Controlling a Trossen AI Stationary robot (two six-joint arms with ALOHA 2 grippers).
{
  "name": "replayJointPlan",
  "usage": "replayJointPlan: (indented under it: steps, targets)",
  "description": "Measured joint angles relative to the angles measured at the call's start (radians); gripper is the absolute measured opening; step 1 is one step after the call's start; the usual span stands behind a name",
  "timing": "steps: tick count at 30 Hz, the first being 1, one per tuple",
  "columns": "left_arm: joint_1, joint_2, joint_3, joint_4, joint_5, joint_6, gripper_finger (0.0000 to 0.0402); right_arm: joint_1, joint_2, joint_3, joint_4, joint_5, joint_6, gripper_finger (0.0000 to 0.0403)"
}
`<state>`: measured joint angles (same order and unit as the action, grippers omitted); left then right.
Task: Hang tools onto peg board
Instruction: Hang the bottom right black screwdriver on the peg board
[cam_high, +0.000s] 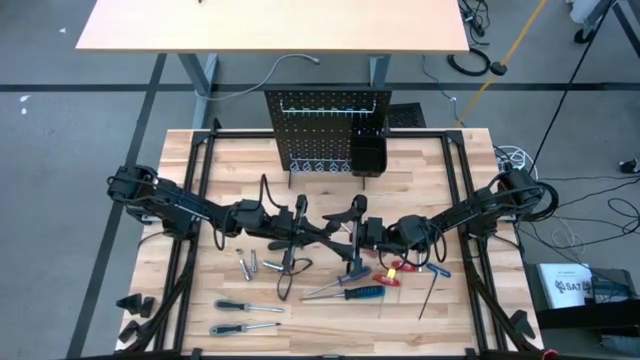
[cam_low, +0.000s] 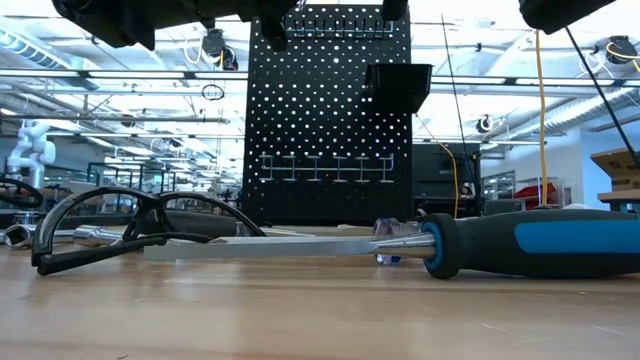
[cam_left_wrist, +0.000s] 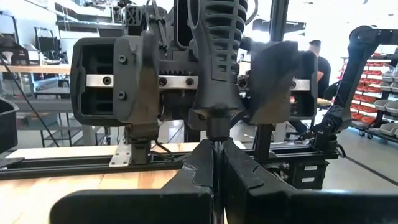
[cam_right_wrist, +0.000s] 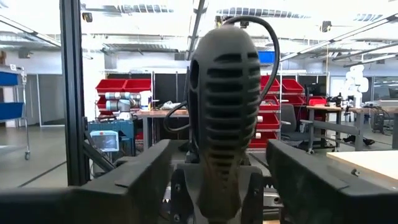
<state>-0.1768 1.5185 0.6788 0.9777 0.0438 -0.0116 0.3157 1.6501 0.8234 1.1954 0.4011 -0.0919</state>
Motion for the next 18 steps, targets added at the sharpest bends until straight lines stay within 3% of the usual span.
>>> replayJointPlan:
  steps: [5, 9, 13, 18]
  targets:
    - [0.000, 0.000, 0.000, 0.000, 0.004, 0.000, 0.0008, 0.001, 0.000, 0.000, -0.002, 0.018, -0.010, 0.0151]
    - [0.001, 0.000, 0.000, -0.001, 0.004, -0.001, 0.0033, 0.004, 0.000, 0.000, -0.003, 0.016, -0.044, 0.0061]
    - [0.000, -0.002, 0.000, -0.060, -0.041, -0.001, 0.0062, 0.013, 0.000, 0.000, 0.000, 0.025, -0.082, 0.0056]
    - [0.000, -0.028, -0.001, -0.140, -0.054, -0.006, 0.0092, 0.033, -0.010, -0.001, -0.005, 0.109, -0.137, 0.0056]
